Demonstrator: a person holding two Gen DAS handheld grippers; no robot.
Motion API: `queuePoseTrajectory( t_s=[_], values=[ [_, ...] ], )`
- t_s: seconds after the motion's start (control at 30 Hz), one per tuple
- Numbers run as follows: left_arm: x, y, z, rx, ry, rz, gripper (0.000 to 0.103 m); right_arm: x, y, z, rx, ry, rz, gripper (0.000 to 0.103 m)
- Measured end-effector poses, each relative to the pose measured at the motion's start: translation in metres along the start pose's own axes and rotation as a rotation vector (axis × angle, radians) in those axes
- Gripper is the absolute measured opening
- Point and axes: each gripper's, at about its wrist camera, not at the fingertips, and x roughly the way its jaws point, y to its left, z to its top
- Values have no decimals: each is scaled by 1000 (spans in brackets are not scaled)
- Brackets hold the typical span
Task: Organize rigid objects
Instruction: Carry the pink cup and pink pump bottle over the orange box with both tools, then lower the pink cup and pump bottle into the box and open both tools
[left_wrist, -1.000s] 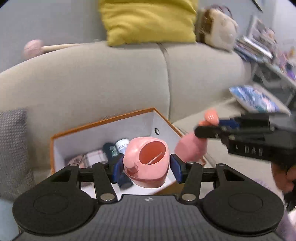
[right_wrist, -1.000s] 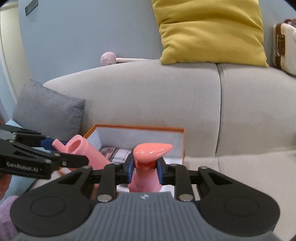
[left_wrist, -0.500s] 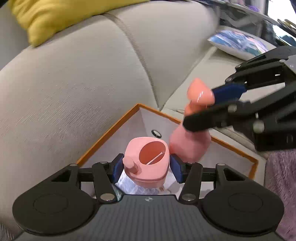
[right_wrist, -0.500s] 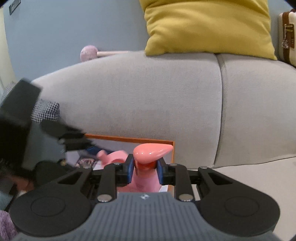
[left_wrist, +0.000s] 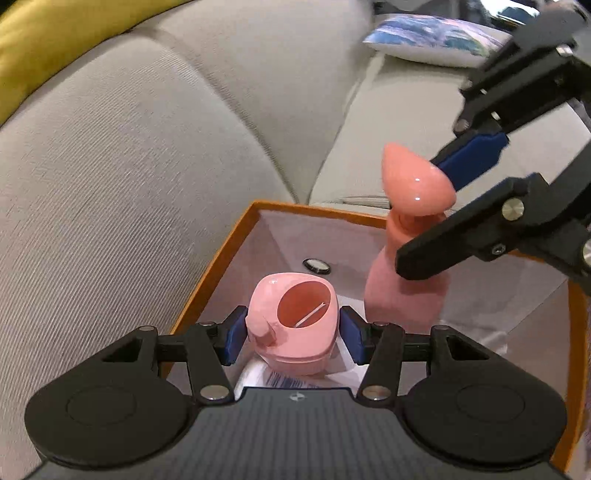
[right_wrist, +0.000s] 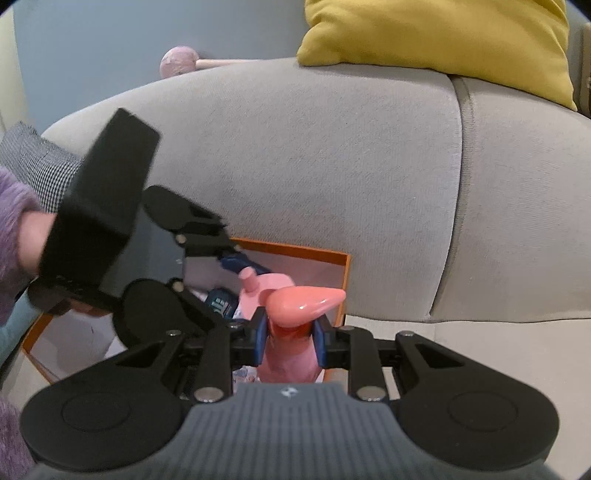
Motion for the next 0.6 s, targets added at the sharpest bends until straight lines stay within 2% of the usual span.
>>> queuePoseTrajectory(
  t_s=[0.13, 0.27, 0.3, 0.33, 0.53, 0.57, 0.6],
  values=[
    [9, -6, -2, 70, -9, 10, 62, 4, -2, -1, 1, 20, -7, 26],
    [12, -12, -8, 98, -22, 38, 65, 7, 1, 0, -23, 27, -16, 26],
    [12, -14, -10, 101, -19, 52, 69, 7, 2, 0, -28, 30, -18, 26],
    [12, -15, -12, 99, -16, 71, 77, 8, 3, -1, -29, 32, -19, 26],
    [-5, -10, -18, -1, -12, 97, 80, 10, 4, -3, -36, 42, -21, 26],
    [-11, -9, -22, -28, -3, 98, 78, 10, 5, -3, -38, 44, -22, 26],
    [-13, -6, -23, -69, 14, 93, 71, 10, 5, -3, -39, 45, -22, 26]
  ],
)
